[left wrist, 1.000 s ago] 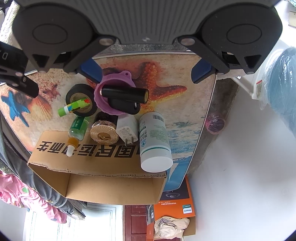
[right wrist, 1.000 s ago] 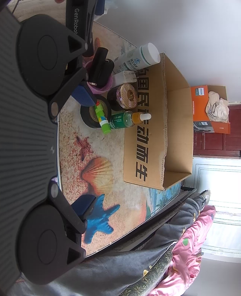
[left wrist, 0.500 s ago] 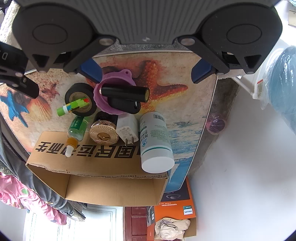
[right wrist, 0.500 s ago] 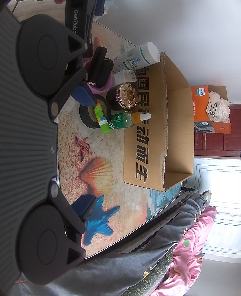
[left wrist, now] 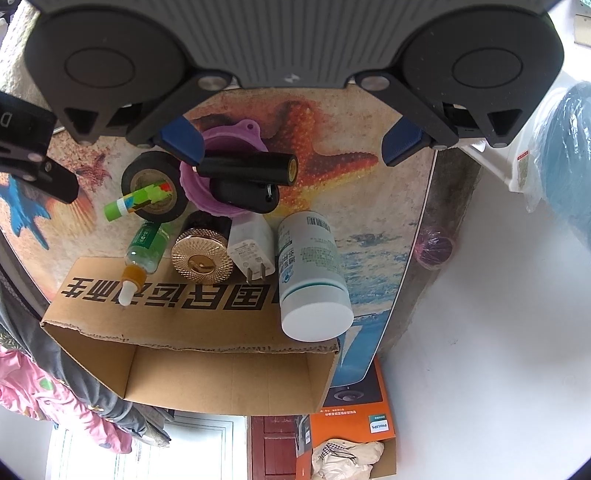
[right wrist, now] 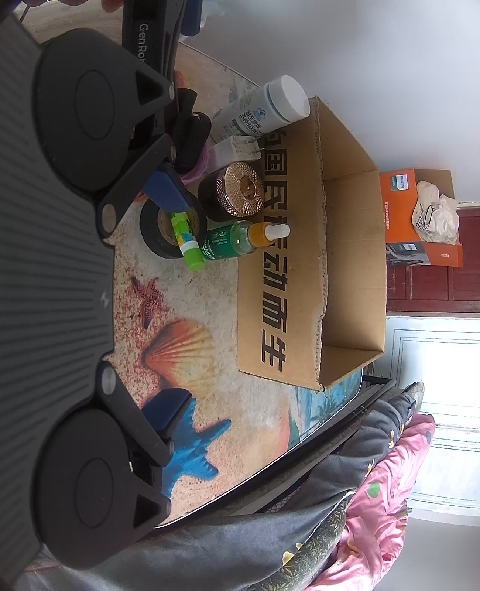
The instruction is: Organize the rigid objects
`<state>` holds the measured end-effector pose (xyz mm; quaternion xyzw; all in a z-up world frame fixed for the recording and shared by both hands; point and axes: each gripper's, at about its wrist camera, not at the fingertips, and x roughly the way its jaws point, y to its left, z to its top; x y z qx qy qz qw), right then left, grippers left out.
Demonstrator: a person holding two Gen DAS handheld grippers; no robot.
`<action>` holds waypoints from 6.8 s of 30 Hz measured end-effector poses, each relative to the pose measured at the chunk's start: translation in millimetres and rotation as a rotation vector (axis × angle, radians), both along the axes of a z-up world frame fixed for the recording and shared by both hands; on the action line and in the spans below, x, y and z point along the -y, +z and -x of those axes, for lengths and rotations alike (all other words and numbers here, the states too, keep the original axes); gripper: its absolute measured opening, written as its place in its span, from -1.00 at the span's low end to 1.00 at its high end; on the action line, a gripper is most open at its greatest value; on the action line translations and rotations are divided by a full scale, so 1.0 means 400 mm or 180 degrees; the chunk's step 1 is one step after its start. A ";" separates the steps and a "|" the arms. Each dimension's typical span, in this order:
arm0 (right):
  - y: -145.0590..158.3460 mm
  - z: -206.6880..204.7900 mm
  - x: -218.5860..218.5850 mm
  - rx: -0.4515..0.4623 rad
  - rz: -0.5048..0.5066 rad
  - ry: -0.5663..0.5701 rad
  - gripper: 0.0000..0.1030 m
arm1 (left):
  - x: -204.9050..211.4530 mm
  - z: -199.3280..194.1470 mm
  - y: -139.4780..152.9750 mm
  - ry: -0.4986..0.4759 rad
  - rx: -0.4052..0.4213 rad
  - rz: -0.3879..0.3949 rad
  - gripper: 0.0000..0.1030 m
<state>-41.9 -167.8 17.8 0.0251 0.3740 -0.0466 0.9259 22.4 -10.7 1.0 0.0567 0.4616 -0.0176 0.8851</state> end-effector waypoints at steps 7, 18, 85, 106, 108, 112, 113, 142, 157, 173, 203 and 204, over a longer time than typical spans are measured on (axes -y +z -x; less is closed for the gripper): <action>-0.008 -0.020 0.037 0.0054 -0.0265 0.0028 0.98 | -0.005 -0.003 0.002 -0.0204 0.0126 0.0061 0.99; -0.079 -0.033 0.156 0.0167 -0.1468 -0.0047 0.97 | -0.014 0.017 -0.007 -0.0777 0.0460 0.0474 0.91; 0.203 -0.477 0.029 0.0152 -0.2112 0.1419 -0.73 | 0.084 -0.316 0.223 -0.1080 0.0704 0.0267 -0.68; -0.066 -0.946 -0.064 -0.1436 -0.2050 0.0985 -0.70 | 0.058 -0.599 0.058 -0.0759 -0.0092 0.0104 -0.42; -0.079 -0.975 -0.073 -0.1434 -0.2022 0.1003 -0.69 | 0.049 -0.593 0.065 -0.0724 -0.0086 0.0184 -0.42; -0.061 -0.984 -0.073 -0.1335 -0.2146 0.0939 -0.09 | 0.032 -0.566 0.098 -0.0728 0.0044 0.0321 -0.42; -0.049 -0.975 -0.068 -0.1280 -0.2176 0.0945 0.00 | 0.025 -0.553 0.110 -0.0734 0.0091 0.0361 -0.41; -0.003 -0.191 0.040 -0.0392 -0.2198 0.1502 -0.28 | -0.136 -0.014 0.027 -0.0849 0.0136 0.1008 -0.20; -0.101 -0.244 -0.080 -0.0876 -0.1797 0.2016 -0.29 | -0.098 -0.005 -0.083 -0.0959 -0.0006 0.1083 -0.33; -0.116 -0.297 -0.083 -0.1264 -0.1933 0.2160 -0.40 | -0.091 -0.024 -0.097 -0.0944 0.0010 0.1087 -0.29; -0.075 -0.241 -0.071 -0.0767 -0.2276 0.1482 -0.19 | -0.126 -0.001 -0.066 -0.0909 0.0207 0.1049 -0.65; -0.065 -0.243 -0.063 -0.0710 -0.2203 0.1497 -0.18 | -0.130 -0.005 -0.063 -0.0891 0.0233 0.1056 -0.65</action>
